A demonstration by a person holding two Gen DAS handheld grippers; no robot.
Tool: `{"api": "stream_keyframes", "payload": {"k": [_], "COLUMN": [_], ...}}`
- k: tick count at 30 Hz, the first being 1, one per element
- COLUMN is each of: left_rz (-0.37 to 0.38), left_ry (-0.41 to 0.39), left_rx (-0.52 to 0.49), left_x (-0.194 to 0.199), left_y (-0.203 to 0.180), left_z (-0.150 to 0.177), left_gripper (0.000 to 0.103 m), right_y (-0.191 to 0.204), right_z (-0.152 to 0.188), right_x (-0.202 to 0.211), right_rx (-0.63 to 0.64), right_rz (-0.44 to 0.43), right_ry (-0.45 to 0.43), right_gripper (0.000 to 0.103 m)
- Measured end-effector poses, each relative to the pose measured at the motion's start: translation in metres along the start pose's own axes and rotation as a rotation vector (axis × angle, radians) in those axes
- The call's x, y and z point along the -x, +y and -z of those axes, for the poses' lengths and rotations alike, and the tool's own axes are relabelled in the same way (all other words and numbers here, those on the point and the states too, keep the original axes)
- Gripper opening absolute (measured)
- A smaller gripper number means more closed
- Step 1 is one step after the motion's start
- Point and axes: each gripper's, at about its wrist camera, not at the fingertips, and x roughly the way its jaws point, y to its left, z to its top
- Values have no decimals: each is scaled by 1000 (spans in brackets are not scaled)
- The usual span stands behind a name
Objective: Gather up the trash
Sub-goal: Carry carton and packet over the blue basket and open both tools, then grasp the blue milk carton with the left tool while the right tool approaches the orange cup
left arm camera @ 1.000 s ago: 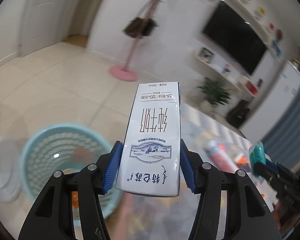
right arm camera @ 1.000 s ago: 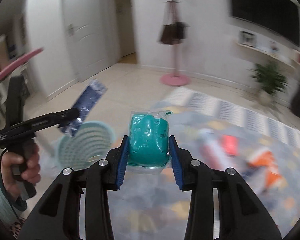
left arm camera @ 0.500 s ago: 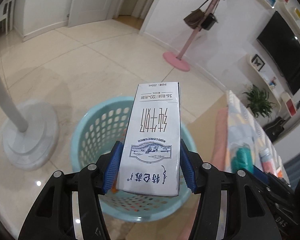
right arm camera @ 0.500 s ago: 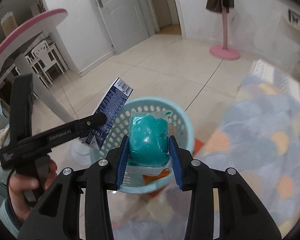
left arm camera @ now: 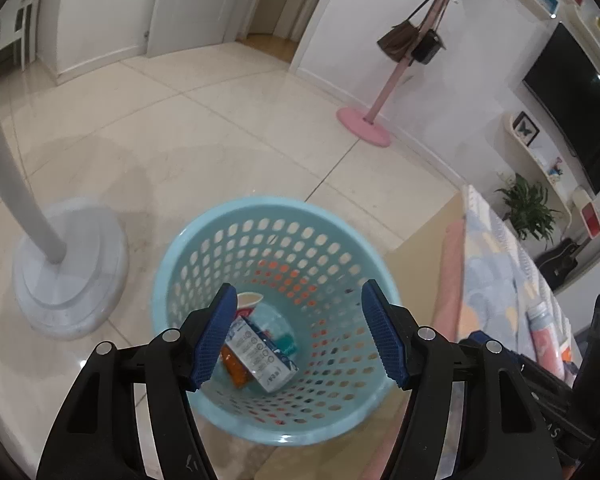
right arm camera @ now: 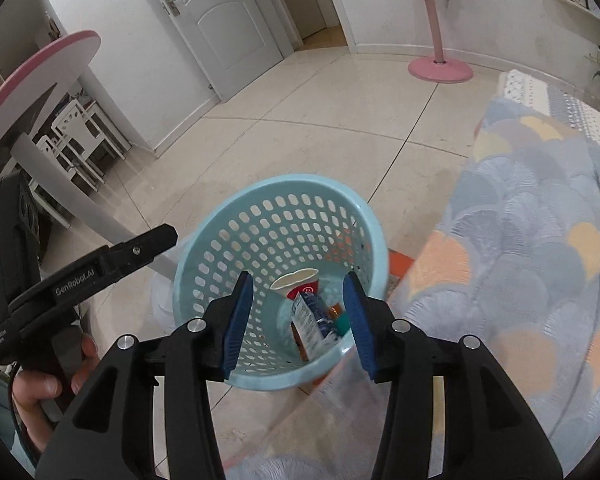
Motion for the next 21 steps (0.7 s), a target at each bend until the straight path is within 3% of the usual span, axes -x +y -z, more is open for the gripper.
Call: {"api": "stream_keyframes", "payload": {"k": [8,14,21], "left_rz": [93,247,459], "left_ry": [-120,-212,-171], "left_rx": [-96,-227,-368], "left_x": [42,86,98], "left_y": [-60,-142,-247], "left_z": [-4,4,42], "left_gripper": [63,63,65], "right_y": [-7,-40,-103], "right_z": [5,16,46], "right_x": [96,189,294], "right_rx": [35,19,-51], "right_rz": [103,220,398], "right_ry": [-145,-279,-410], "right_gripper": [44,44,44]}}
